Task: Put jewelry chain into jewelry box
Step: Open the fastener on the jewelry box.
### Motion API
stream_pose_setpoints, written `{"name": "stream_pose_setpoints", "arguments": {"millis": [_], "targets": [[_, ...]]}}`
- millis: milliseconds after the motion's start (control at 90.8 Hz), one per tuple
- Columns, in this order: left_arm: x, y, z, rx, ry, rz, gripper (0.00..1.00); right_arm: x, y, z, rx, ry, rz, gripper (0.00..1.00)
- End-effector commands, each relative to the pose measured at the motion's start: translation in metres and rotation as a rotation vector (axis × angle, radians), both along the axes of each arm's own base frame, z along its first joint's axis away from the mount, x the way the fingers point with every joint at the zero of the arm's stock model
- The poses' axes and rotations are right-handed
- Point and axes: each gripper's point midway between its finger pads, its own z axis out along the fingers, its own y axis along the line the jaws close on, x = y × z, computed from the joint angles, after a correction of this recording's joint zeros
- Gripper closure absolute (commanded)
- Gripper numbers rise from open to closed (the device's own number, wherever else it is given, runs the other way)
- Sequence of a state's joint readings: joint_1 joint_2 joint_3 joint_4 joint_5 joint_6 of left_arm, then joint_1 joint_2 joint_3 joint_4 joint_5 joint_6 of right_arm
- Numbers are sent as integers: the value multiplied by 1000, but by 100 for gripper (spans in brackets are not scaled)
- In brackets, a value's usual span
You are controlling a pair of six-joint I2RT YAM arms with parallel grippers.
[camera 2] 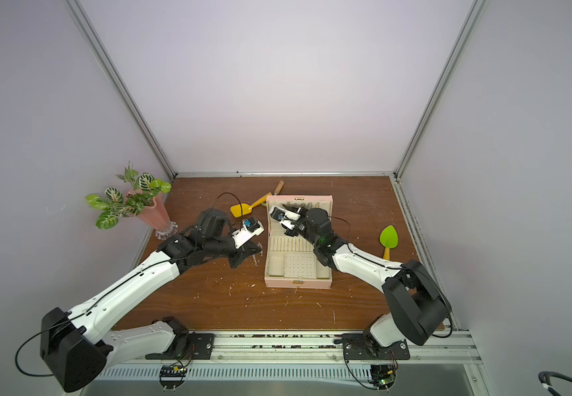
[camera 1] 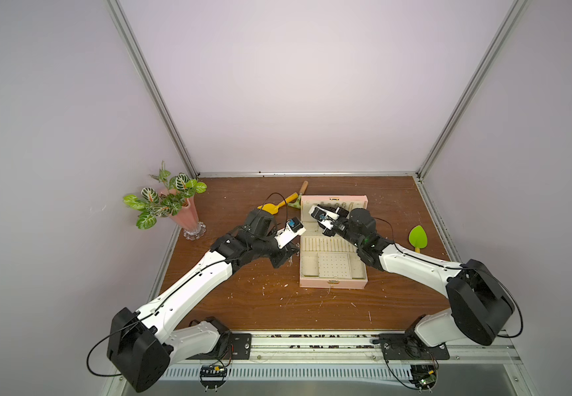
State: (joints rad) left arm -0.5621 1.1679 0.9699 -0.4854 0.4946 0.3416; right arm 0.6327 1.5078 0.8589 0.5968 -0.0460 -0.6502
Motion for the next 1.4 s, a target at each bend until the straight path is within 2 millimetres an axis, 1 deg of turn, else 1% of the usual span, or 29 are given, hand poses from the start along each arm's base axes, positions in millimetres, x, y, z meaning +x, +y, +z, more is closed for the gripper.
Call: {"name": "stream_pose_setpoints", "arguments": {"millis": [0, 143, 330, 594, 660, 749, 892, 1035, 1123, 1167, 1255, 1387], "targets": [[2, 0, 1, -20, -1, -7, 99, 11, 3, 30, 18, -97, -11, 67], [2, 0, 2, -23, 0, -9, 99, 19, 4, 32, 14, -111, -29, 68], [2, 1, 3, -26, -3, -7, 99, 22, 4, 36, 16, -121, -38, 68], [1, 1, 4, -29, -4, -8, 99, 24, 3, 40, 20, -135, -50, 63], [0, 0, 4, -32, -1, -11, 99, 23, 3, 40, 18, -136, -51, 63], [1, 0, 3, -33, 0, -12, 99, 25, 5, 35, -5, -117, -44, 65], [1, 0, 4, -36, -1, -11, 99, 28, 7, 29, -25, -96, -40, 71], [0, 0, 4, -36, -2, -12, 99, 29, 8, 28, -34, -84, -40, 79], [0, 0, 4, -37, 2, -11, 99, 29, 8, 27, -38, -78, -40, 87], [0, 1, 4, -37, 0, -11, 99, 28, 8, 27, -38, -74, -38, 91], [0, 1, 4, -37, 0, -10, 99, 24, 7, 24, -40, -65, -26, 96], [0, 1, 4, -39, -1, -11, 99, 17, 6, 11, -74, -44, -6, 100]]}}
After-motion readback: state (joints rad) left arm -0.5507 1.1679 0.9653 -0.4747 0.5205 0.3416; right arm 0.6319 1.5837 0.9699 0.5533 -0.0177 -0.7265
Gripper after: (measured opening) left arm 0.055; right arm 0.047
